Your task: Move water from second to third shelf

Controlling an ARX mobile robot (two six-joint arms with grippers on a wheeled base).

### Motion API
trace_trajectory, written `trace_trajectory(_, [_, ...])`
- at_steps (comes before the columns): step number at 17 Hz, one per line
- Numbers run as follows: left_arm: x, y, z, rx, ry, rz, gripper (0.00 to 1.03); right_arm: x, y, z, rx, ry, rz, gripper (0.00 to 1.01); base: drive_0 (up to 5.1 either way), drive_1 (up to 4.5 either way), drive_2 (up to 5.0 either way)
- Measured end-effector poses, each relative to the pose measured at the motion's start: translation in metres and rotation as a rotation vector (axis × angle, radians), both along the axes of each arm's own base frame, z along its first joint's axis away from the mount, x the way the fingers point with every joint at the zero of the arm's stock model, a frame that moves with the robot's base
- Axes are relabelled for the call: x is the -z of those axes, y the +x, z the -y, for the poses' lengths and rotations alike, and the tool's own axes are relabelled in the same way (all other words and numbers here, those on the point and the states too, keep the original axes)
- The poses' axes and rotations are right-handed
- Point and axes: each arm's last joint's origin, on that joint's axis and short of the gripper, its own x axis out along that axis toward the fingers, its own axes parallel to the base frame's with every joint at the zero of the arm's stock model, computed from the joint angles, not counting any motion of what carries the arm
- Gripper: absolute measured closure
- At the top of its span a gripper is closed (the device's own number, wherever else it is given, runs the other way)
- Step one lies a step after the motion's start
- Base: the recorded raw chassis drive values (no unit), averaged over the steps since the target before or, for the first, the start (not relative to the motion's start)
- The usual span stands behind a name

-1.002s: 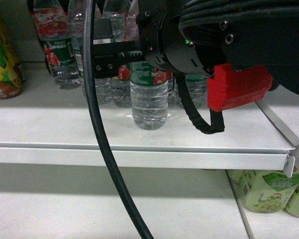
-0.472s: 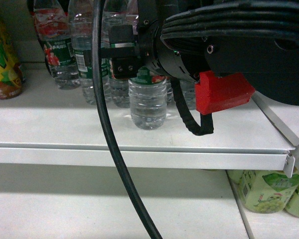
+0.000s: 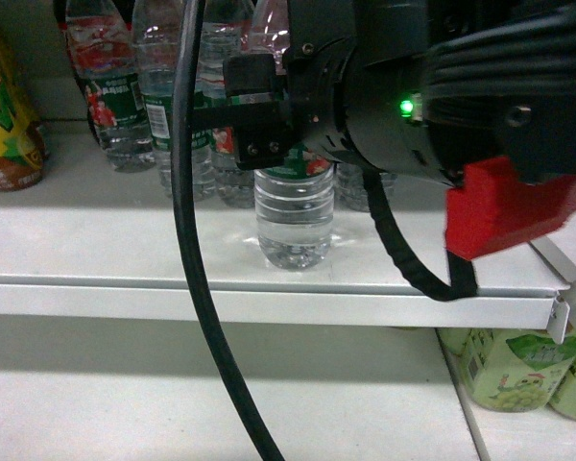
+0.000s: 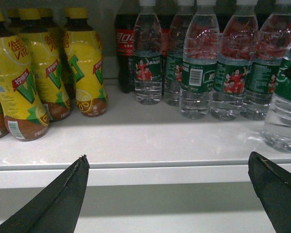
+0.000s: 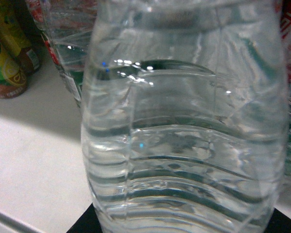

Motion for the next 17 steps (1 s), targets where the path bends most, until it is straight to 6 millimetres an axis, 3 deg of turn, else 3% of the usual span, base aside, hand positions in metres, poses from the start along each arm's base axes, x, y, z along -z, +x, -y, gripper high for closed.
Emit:
trace_trajectory(8, [0.000,0.000,0.000,0.000,0.000,0.000,0.05,-0.009,-0.045,0.099,0.188,-0.052,-0.015,0.60,0.0,0.00,0.0])
trace_trajectory(12, [0.000,0.000,0.000,0.000,0.000,0.000,0.05,-0.028,-0.081,0.156,0.296,-0.032,-0.015,0.60,0.0,0.00,0.0])
trace_trajectory(17, [0.000,0.000,0.000,0.000,0.000,0.000,0.05,-0.053,-0.125,0.182,0.365,0.005,0.009,0.60,0.0,0.00,0.0])
